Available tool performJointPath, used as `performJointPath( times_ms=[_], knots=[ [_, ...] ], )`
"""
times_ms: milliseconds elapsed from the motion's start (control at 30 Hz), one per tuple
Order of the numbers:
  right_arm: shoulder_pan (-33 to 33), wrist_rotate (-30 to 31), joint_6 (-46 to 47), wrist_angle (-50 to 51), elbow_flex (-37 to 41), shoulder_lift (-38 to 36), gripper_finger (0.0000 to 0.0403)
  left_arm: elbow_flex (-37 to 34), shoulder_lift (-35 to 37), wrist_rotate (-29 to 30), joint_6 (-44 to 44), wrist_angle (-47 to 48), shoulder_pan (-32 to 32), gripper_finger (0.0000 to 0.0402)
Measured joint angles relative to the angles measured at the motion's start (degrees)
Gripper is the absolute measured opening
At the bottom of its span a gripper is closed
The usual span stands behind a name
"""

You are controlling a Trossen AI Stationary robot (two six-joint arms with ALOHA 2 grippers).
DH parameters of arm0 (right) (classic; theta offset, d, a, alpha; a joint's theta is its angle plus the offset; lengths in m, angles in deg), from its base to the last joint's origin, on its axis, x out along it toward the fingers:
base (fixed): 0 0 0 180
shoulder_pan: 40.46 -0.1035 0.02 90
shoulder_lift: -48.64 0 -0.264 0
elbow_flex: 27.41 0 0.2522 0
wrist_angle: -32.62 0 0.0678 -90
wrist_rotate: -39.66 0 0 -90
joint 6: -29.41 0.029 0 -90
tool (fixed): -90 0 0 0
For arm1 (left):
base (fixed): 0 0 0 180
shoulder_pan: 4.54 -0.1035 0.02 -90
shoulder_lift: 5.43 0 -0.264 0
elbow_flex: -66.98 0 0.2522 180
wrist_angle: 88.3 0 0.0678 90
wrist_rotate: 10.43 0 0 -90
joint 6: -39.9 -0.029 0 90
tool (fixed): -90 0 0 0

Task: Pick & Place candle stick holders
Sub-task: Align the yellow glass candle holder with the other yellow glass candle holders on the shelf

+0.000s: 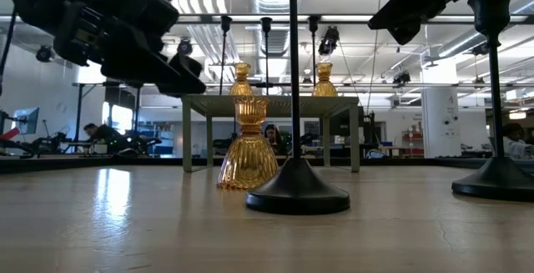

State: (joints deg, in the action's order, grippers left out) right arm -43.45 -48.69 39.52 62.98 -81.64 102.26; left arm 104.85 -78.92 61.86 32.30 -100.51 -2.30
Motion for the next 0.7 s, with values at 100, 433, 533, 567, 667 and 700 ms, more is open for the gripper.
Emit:
performJointPath(
  times_ms=[100, 433, 533, 567, 667, 700],
  knots=[
    [0.0, 0.0, 0.0, 0.0, 0.0, 0.0, 0.0008, 0.8, -2.5, 0.4, 0.0, 0.0, 0.0, 0.0213],
    [0.0, 0.0, 0.0, 0.1, 0.0, 0.0, 0.0008, 6.3, -11.0, 1.3, -0.4, -0.3, 0.0, 0.0213],
    [0.0, 0.0, 0.0, 0.2, 0.0, 0.0, 0.0008, 8.2, -13.6, 1.3, -0.4, -0.4, 0.0, 0.0213],
    [0.0, 0.0, 0.0, 0.4, 0.0, 0.0, 0.0008, 8.7, -14.4, 1.3, -0.4, -0.4, 0.0, 0.0213],
    [0.0, 0.0, 0.0, 0.5, 0.0, 0.0, 0.0008, 10.3, -16.6, 1.3, -0.3, -0.4, 0.0, 0.0213],
    [0.0, 0.0, 0.0, 0.7, 0.0, 0.0, 0.0008, 10.8, -17.2, 1.3, -0.3, -0.4, 0.0, 0.0213]
  ],
)
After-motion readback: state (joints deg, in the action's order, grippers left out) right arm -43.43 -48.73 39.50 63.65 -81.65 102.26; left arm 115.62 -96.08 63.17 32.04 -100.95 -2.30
